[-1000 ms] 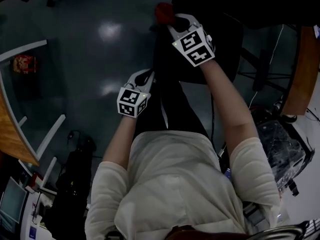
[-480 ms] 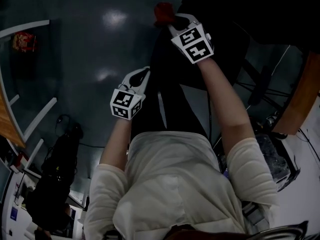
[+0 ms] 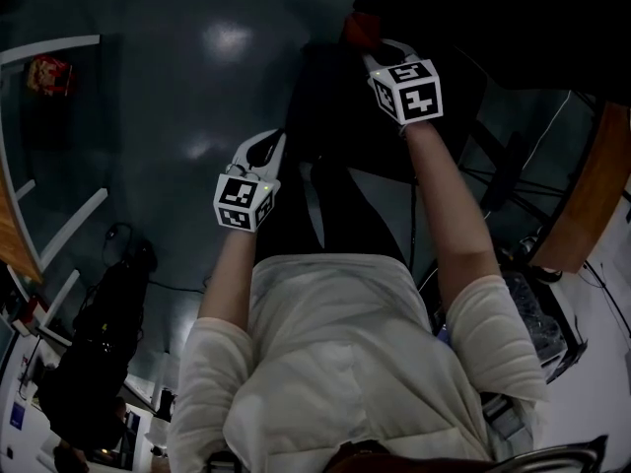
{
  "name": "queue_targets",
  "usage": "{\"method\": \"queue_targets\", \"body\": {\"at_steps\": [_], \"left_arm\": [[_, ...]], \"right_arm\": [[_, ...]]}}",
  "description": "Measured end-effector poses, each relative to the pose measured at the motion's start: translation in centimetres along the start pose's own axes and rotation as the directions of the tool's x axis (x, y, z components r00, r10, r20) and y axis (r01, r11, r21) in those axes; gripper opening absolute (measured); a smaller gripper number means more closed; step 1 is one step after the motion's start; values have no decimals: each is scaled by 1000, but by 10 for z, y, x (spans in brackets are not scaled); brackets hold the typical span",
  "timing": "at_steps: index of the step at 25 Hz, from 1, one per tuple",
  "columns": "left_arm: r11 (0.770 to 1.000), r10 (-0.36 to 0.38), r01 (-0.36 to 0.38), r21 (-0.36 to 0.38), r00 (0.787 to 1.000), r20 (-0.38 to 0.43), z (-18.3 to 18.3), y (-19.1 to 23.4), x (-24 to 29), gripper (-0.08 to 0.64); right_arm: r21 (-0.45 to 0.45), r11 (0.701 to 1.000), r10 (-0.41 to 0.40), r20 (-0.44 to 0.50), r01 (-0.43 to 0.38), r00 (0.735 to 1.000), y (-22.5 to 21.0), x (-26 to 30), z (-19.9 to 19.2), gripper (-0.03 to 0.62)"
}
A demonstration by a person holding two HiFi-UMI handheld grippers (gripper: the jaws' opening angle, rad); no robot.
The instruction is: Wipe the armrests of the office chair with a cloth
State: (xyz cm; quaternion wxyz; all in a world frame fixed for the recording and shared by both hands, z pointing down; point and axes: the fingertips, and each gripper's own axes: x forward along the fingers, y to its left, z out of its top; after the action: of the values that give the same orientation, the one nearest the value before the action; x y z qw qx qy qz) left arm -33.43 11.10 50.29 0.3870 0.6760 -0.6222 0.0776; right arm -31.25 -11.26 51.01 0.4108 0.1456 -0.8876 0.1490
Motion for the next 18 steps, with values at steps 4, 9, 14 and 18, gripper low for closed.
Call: {"method": "queue_targets", "body": {"at_steps": [4,9,14,18], "left_arm": [[1000,-9,10,-24,999,46,10,6,0,25],[999,-43,40,27,991,128,57,34,-8,21],[974,-200,188,127,976,89,83,56,-30,20],[961,-250,239,142,966,66,87,94,-54,20]], "right_arm": [[41,992,-118,66,115,991,1,-27,5,46],[73,972,-232,168,223,958,42,-41,35,46],[245,934,-318,234,261,919,119,-21,64,46],[485,817,-437,167,313,884,143,20,64,43]]}}
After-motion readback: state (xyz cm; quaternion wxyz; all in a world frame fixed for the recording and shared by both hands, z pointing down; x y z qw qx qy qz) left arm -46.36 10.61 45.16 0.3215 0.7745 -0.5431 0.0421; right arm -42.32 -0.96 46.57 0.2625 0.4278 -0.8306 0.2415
